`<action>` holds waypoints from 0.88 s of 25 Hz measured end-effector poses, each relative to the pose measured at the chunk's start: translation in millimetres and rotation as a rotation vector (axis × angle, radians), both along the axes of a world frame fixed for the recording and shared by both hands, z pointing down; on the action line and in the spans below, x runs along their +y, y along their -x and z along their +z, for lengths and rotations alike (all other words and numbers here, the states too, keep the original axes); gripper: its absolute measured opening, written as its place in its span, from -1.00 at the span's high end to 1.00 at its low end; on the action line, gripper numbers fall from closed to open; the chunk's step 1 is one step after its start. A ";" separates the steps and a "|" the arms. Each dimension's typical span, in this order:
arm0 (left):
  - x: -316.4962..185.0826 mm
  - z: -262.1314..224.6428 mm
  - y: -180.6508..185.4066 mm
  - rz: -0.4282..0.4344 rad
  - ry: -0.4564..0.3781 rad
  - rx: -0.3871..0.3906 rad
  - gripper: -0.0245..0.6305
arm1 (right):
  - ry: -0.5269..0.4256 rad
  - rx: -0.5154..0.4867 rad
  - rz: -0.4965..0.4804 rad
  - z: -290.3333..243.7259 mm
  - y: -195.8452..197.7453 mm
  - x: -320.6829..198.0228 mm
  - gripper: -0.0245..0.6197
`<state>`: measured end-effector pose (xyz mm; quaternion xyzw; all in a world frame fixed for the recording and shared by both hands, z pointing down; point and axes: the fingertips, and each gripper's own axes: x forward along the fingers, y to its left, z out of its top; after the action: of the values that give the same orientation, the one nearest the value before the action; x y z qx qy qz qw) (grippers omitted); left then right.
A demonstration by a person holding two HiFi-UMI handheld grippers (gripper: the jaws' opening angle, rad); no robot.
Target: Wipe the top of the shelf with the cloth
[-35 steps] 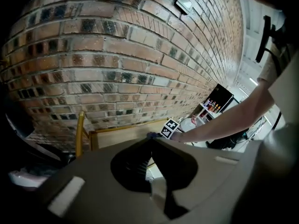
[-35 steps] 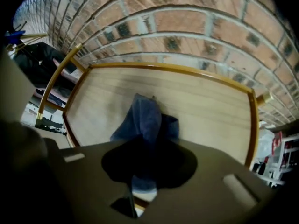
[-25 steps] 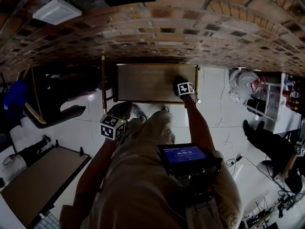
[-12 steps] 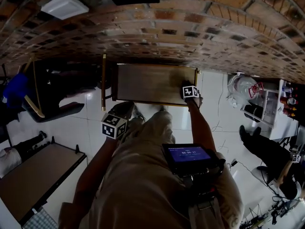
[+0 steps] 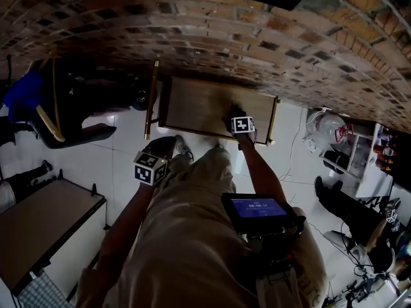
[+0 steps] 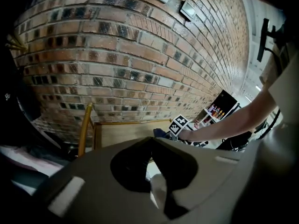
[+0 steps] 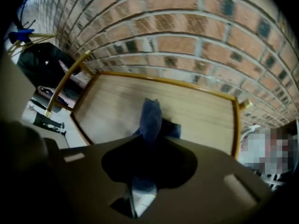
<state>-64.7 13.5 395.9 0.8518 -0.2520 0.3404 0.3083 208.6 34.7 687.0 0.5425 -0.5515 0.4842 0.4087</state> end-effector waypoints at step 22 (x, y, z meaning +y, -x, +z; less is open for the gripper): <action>-16.3 19.7 161.4 0.003 -0.014 0.012 0.99 | -0.063 -0.366 -0.175 22.6 366.9 -117.8 0.69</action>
<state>-226.1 -2.8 415.6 0.8563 -0.2515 0.3341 0.3033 -158.4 -83.1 709.5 0.4081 -0.6765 0.5200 0.3247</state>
